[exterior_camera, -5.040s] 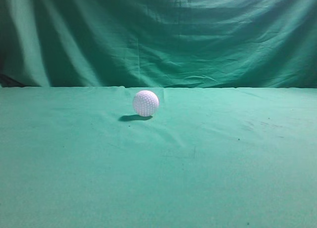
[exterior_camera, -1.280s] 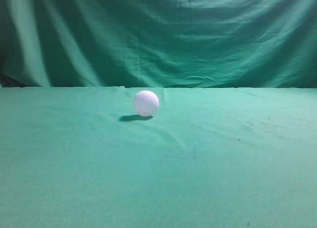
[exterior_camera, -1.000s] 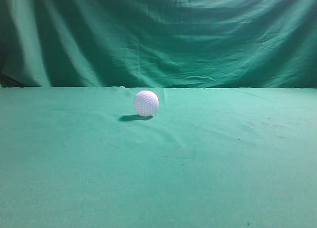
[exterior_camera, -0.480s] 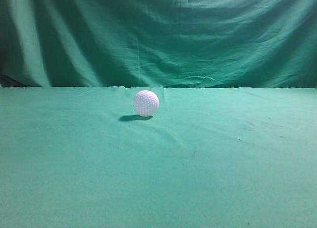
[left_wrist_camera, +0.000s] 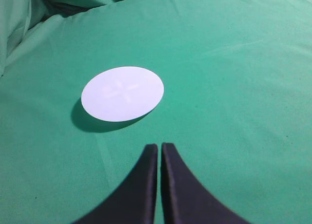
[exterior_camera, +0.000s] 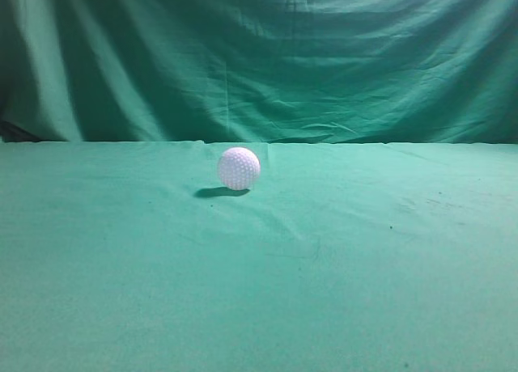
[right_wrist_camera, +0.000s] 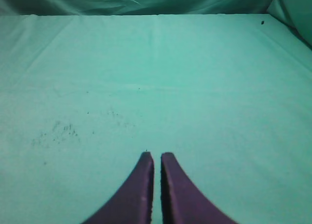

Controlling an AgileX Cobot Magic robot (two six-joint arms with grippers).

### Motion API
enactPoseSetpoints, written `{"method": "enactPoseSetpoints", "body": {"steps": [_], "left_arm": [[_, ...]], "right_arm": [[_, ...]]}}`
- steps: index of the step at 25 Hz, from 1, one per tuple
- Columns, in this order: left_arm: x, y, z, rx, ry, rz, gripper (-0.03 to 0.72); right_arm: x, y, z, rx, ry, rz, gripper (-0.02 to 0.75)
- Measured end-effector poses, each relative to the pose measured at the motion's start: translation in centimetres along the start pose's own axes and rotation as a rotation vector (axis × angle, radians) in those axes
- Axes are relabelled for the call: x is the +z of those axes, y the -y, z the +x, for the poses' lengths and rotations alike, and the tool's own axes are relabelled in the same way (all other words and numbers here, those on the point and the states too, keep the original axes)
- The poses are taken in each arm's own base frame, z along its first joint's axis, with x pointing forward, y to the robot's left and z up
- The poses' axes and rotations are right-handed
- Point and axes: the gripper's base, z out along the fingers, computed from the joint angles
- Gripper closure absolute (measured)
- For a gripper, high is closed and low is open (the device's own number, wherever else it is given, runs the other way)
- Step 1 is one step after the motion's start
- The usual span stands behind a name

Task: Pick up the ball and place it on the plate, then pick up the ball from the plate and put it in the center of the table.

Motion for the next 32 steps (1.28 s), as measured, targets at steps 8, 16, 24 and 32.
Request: {"method": "enactPoseSetpoints", "body": {"steps": [8, 16, 24, 32], "left_arm": [[-0.16, -0.01, -0.09, 0.002, 0.024, -0.006, 0.688], [-0.21, 0.00, -0.12, 0.003, 0.031, -0.006, 0.688], [-0.21, 0.19, -0.09, -0.017, 0.030, 0.022, 0.688], [-0.23, -0.16, 0.04, -0.087, 0.012, -0.016, 0.688]], "right_arm": [[0.00, 0.00, 0.00, 0.000, 0.000, 0.000, 0.738], [0.00, -0.01, 0.00, 0.003, 0.000, -0.001, 0.738], [0.00, -0.01, 0.00, 0.003, 0.000, -0.001, 0.738], [0.00, -0.02, 0.00, 0.004, 0.000, -0.002, 0.738]]}}
